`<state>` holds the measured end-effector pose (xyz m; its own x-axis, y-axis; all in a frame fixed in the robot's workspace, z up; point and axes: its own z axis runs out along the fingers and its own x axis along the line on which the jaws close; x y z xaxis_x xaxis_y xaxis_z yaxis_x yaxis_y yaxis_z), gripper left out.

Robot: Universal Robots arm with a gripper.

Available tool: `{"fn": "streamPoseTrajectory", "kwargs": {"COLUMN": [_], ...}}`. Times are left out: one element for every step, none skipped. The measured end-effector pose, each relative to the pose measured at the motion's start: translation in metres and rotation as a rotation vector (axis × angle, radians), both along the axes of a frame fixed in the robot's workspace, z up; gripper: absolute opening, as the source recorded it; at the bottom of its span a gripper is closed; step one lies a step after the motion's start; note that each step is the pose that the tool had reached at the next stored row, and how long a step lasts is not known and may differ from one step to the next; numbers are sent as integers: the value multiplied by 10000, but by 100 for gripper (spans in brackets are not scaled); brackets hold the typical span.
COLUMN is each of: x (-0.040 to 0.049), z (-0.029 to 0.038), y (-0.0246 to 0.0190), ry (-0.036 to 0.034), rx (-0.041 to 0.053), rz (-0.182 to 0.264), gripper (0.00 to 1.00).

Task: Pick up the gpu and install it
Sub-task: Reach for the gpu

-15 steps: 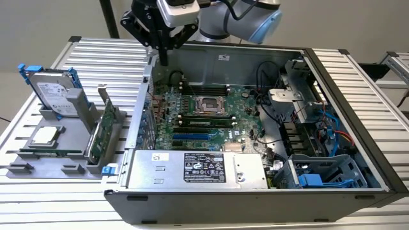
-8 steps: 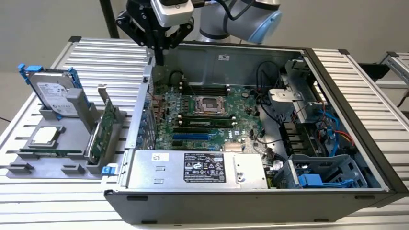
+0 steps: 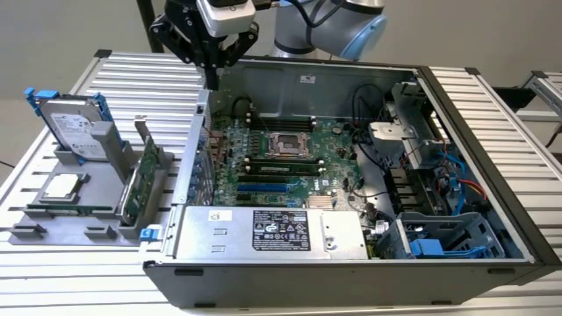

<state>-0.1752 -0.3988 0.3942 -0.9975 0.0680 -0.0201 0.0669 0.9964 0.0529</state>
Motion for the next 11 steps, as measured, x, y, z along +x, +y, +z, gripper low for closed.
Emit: {"fn": "streamPoseTrajectory", "kwargs": {"x": [-13, -26, -38, -51, -64, -77, -89, -102, -115, -127, -139], "z": [0, 0, 0, 0, 0, 0, 0, 0, 0, 0, 0], "y": [0, 0, 0, 0, 0, 0, 0, 0, 0, 0, 0], "ry": [-1, 0, -1, 0, 0, 0, -1, 0, 0, -1, 0], "rx": [1, 2, 2, 3, 3, 3, 4, 4, 5, 5, 5], "rz": [0, 0, 0, 0, 0, 0, 1, 1, 1, 1, 1], "gripper": [0, 0, 0, 0, 0, 0, 0, 0, 0, 0, 0]}}
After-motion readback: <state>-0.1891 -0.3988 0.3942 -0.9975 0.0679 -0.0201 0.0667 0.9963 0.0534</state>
